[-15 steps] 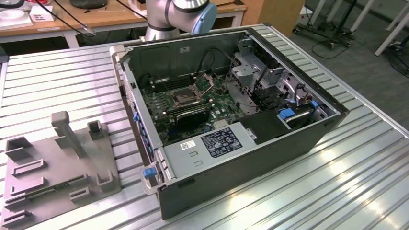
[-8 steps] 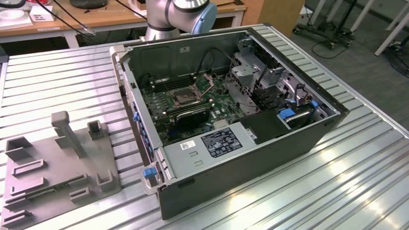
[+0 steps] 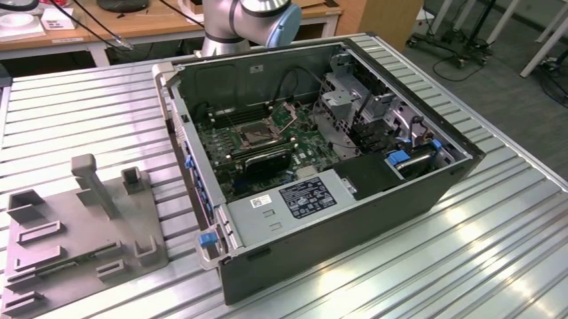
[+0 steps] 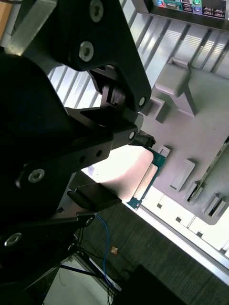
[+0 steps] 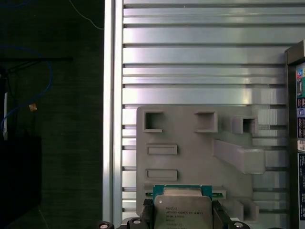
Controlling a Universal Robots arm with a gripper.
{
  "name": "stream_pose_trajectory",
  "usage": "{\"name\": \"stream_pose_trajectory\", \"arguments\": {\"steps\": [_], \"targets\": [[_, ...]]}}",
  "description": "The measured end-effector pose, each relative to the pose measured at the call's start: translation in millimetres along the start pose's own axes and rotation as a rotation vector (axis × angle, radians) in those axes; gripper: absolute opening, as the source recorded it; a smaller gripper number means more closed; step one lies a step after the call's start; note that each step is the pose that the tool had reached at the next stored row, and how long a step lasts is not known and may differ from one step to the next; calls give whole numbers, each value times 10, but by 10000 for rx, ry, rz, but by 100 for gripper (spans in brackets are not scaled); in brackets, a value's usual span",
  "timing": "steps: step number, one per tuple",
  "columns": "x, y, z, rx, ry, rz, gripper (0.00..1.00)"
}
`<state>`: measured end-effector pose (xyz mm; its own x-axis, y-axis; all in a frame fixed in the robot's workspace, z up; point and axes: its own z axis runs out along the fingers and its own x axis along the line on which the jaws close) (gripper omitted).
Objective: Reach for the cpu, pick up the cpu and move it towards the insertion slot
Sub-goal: 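Pick up the cpu and move it towards the insertion slot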
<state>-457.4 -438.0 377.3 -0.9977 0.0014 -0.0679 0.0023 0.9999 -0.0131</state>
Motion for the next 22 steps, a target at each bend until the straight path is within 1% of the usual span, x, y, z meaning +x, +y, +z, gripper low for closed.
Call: {"name": "stream_pose_trajectory", "arguments": {"steps": [22], "targets": [[-42, 0, 2, 0, 1, 0, 55]]}}
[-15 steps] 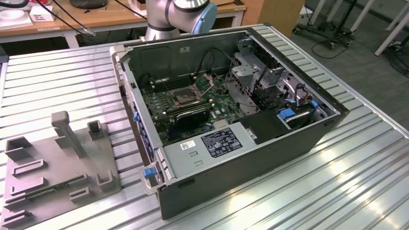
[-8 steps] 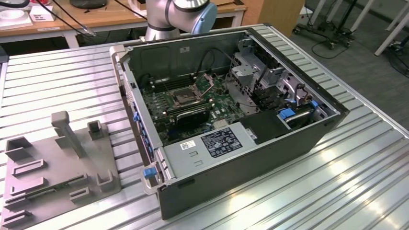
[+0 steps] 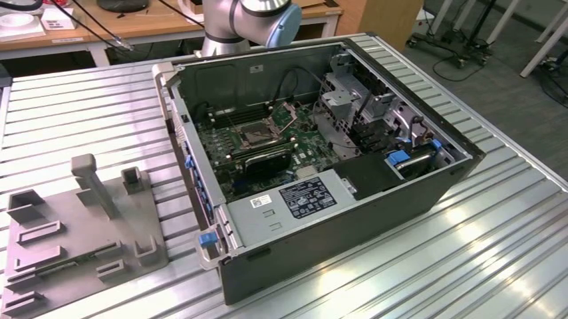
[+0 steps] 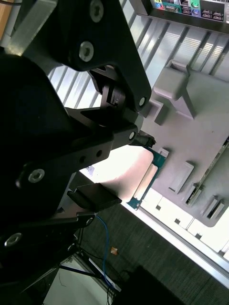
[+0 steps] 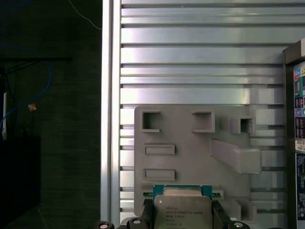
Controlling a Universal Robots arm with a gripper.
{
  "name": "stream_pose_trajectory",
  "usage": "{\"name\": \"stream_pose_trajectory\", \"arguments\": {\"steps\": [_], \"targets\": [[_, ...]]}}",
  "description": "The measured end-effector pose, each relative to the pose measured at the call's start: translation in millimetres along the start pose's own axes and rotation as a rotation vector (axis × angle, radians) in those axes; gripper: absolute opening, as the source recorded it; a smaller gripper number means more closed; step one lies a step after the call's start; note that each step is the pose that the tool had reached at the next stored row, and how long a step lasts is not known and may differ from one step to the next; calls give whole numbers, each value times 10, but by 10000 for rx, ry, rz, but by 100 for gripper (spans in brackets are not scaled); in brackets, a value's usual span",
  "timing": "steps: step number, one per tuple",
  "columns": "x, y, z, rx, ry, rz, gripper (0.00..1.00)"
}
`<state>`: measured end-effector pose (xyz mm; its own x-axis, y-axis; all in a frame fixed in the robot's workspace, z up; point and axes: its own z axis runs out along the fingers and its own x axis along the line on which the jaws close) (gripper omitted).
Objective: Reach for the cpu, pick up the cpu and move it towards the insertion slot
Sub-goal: 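Pick up the cpu and move it towards the insertion slot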
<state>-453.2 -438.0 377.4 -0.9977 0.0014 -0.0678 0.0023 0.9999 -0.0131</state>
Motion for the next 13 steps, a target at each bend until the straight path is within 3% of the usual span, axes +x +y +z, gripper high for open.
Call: {"name": "stream_pose_trajectory", "arguments": {"steps": [13], "targets": [[-37, 0, 3, -1, -1, 0, 55]]}}
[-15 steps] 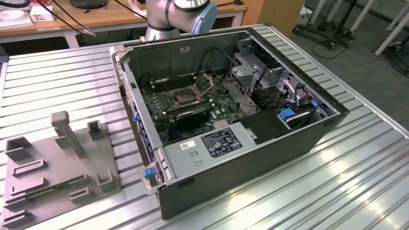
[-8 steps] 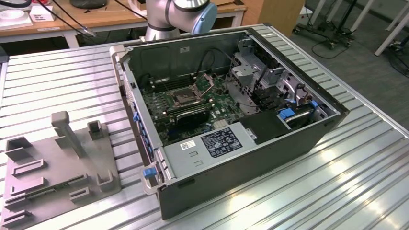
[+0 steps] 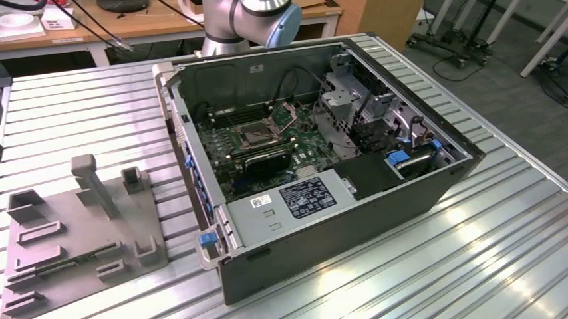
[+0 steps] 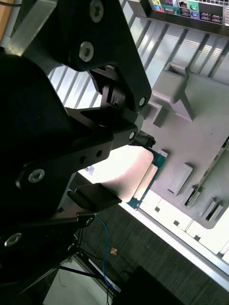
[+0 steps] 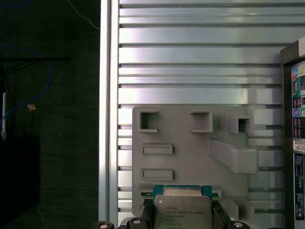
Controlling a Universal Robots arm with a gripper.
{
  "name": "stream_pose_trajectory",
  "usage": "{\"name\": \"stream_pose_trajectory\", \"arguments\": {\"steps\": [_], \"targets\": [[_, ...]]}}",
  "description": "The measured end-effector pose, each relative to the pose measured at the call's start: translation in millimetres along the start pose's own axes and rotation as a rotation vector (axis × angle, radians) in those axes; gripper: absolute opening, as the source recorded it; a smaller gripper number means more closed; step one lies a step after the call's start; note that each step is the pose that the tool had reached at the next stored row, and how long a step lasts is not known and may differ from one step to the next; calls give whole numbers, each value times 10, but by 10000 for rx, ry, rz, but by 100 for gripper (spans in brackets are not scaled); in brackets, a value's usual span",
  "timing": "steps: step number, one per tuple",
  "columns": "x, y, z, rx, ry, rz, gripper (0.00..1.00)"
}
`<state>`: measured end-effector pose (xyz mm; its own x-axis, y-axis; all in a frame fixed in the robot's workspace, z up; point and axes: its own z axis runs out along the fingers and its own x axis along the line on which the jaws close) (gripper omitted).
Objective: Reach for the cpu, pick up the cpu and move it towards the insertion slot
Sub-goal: 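Pick up the cpu and move it towards the insertion slot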
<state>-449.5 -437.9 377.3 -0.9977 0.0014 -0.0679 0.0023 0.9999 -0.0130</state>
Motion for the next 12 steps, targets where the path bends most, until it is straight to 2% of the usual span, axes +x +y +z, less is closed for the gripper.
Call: {"name": "stream_pose_trajectory", "arguments": {"steps": [12], "targets": [[-43, 0, 2, 1, 1, -1, 55]]}}
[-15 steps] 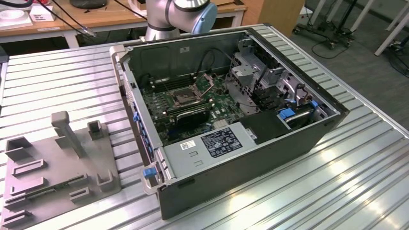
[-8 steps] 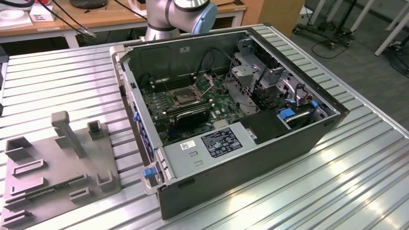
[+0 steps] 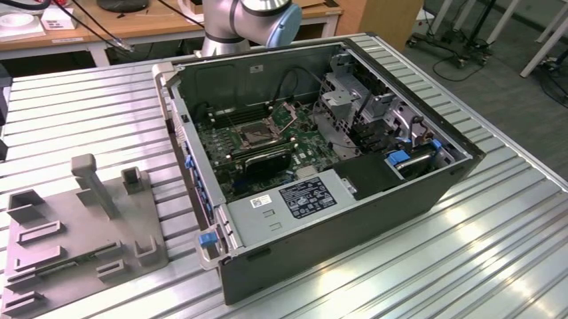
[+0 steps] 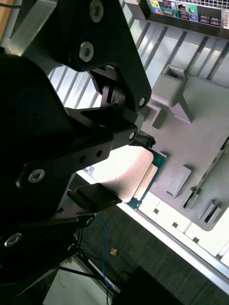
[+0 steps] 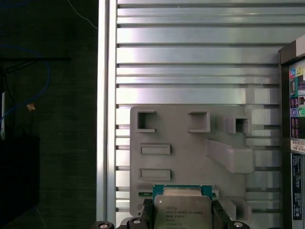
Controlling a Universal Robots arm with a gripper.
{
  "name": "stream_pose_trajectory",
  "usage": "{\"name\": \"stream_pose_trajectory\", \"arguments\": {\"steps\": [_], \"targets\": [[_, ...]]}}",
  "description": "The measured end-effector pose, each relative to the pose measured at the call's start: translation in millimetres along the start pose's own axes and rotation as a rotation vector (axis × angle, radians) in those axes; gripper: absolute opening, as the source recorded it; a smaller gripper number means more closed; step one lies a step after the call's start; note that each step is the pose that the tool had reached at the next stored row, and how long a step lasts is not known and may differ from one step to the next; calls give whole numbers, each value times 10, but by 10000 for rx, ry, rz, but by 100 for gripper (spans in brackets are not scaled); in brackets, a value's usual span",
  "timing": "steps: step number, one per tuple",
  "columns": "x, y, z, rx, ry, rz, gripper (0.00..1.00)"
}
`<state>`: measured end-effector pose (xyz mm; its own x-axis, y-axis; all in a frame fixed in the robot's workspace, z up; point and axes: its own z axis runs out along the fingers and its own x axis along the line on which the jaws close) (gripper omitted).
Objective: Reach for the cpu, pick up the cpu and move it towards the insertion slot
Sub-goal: 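Pick up the cpu and move it towards the insertion slot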
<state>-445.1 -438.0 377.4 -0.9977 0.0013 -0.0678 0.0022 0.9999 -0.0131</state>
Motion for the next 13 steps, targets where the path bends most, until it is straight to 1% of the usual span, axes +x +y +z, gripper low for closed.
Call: {"name": "stream_pose_trajectory", "arguments": {"steps": [13], "targets": [[-41, 0, 4, -1, -1, 1, 55]]}}
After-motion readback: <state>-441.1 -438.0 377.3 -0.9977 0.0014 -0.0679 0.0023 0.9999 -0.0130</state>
